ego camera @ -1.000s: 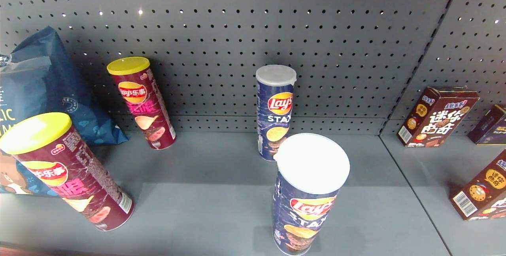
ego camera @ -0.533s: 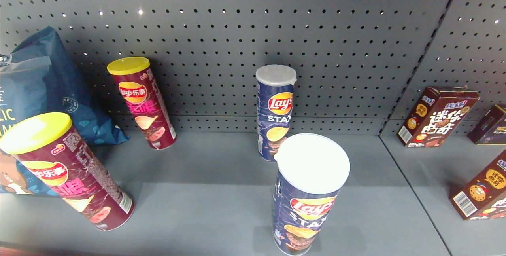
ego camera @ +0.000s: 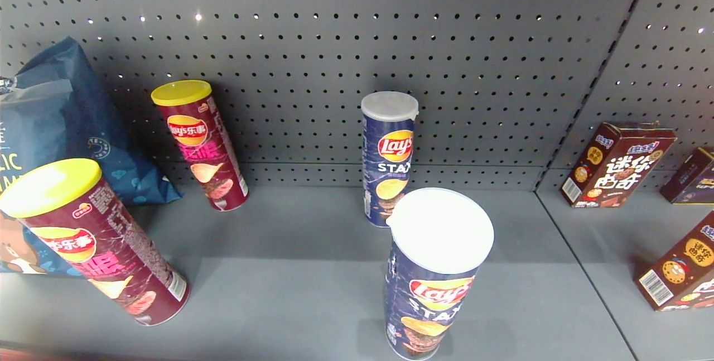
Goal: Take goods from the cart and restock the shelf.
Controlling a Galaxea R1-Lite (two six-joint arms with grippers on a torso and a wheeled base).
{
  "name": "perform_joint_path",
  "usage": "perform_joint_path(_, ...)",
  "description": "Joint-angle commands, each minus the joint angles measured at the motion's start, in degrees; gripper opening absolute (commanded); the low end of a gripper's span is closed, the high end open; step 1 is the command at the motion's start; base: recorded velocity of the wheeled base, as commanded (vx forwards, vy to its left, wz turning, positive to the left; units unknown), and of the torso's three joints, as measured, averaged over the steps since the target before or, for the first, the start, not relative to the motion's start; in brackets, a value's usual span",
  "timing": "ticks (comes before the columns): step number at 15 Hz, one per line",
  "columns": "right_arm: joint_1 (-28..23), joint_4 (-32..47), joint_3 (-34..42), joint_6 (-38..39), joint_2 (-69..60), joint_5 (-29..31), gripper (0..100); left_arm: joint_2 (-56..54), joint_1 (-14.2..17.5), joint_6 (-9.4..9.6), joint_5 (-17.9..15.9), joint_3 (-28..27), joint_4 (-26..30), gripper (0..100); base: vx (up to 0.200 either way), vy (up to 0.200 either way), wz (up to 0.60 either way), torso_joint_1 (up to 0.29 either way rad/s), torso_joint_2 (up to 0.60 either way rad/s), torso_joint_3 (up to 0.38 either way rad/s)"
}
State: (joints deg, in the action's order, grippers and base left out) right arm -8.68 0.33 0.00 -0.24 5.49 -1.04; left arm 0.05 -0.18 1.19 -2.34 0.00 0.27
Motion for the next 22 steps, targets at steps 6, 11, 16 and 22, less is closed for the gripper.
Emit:
perform_joint_path(6, -0.02, -0.15, 0.00, -0.28, 0.05, 0.07, 100, 0.21, 0.01, 0.04, -0.03, 0.00, 0.00, 100, 0.000, 0.000, 0.00, 0.000, 0.00, 0.000)
perform_joint_path(11, 1.82, 0.02, -27.42, -0.46, 13.41, -3.01, 100, 0.21, 0.01, 0.04, -0.03, 0.00, 0.00, 100, 0.000, 0.000, 0.00, 0.000, 0.00, 0.000)
perform_joint_path(16, 1.56, 7.32, -35.07, -3.54, 16.57, -27.88, 100, 0.13, 0.01, -0.05, 0.06, 0.00, 0.00, 100, 0.000, 0.000, 0.00, 0.000, 0.00, 0.000)
perform_joint_path(22, 3.14, 7.05, -37.27, -12.24, 28.44, -33.24, 100, 0.21, 0.01, -0.05, 0.06, 0.00, 0.00, 100, 0.000, 0.000, 0.00, 0.000, 0.00, 0.000)
